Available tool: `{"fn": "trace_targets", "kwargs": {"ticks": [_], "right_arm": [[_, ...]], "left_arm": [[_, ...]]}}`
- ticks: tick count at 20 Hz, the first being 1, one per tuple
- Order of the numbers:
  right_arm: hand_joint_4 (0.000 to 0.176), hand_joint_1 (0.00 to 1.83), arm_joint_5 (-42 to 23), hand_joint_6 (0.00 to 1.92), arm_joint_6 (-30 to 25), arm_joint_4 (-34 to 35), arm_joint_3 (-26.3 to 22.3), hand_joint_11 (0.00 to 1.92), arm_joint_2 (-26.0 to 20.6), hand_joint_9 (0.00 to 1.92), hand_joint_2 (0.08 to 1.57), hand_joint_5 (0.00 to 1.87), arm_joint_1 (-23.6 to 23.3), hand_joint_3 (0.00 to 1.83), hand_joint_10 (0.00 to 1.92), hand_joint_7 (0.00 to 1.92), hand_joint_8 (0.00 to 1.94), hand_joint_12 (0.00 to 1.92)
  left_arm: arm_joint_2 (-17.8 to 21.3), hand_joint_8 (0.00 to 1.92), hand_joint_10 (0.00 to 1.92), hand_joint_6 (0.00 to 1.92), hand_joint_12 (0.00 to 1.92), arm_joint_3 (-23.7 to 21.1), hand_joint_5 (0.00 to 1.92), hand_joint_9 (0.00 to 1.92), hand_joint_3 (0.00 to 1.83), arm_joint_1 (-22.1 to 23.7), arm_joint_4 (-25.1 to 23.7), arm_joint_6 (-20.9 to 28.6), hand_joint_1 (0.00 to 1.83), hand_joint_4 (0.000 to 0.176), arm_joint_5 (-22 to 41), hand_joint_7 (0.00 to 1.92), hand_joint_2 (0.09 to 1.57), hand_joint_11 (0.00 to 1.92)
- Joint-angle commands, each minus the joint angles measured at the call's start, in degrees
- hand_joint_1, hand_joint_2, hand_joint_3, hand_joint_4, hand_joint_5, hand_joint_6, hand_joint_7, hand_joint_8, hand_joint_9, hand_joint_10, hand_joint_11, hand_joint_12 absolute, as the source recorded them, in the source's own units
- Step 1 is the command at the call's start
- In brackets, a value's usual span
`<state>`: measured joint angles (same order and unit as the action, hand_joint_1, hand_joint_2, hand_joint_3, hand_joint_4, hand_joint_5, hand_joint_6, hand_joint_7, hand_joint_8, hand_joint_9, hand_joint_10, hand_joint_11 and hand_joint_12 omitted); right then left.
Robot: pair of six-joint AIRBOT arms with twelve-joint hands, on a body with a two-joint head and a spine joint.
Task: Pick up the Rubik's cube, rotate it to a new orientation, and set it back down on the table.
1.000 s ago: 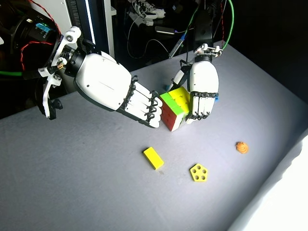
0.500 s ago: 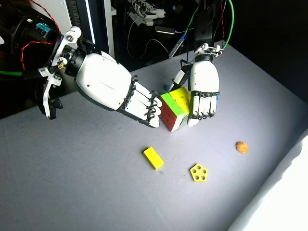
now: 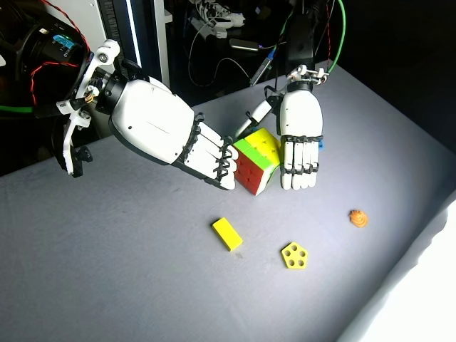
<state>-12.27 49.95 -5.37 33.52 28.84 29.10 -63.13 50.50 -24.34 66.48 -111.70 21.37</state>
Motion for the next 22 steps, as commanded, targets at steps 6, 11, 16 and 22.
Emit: {"fn": "trace_targets", "kwargs": {"ticks": [6,11,16,22], "right_arm": [[0.0,0.03,-5.67,0.01,-0.06,0.39,-0.31,0.0,-0.06,0.08,1.25,0.04,-0.69,0.0,0.01,0.07,0.01,0.0],[0.0,0.06,-5.64,0.02,-0.02,0.39,-0.37,0.02,-0.04,0.12,1.24,0.08,-0.65,0.0,0.03,0.12,0.02,0.01],[0.0,0.09,-5.62,0.1,0.03,0.39,-0.5,0.0,-0.04,0.45,1.24,0.38,-0.68,0.0,0.2,0.5,0.08,1.15],[0.0,0.15,-5.62,1.13,0.08,0.39,-0.5,0.43,-0.05,0.58,1.27,0.62,-0.67,0.0,1.65,0.76,1.29,1.92]], "left_arm": [[3.5,0.0,0.0,0.0,0.01,-2.11,0.0,0.0,0.0,5.5,6.52,-7.99,0.39,0.023,0.97,0.0,0.79,0.01],[5.22,0.0,0.0,0.0,0.38,-2.57,0.0,0.07,0.0,11.11,14.01,-15.83,0.42,0.015,0.29,0.06,0.86,0.01],[5.6,0.13,0.19,0.11,1.31,-3.64,0.4,0.5,0.03,13.03,15.01,-16.88,0.39,0.005,-2.0,0.53,1.04,0.01],[6.37,1.34,1.53,0.8,1.82,-4.47,0.72,0.61,0.0,13.67,15.43,-16.89,0.2,0.0,-2.0,0.67,1.32,0.38]]}}
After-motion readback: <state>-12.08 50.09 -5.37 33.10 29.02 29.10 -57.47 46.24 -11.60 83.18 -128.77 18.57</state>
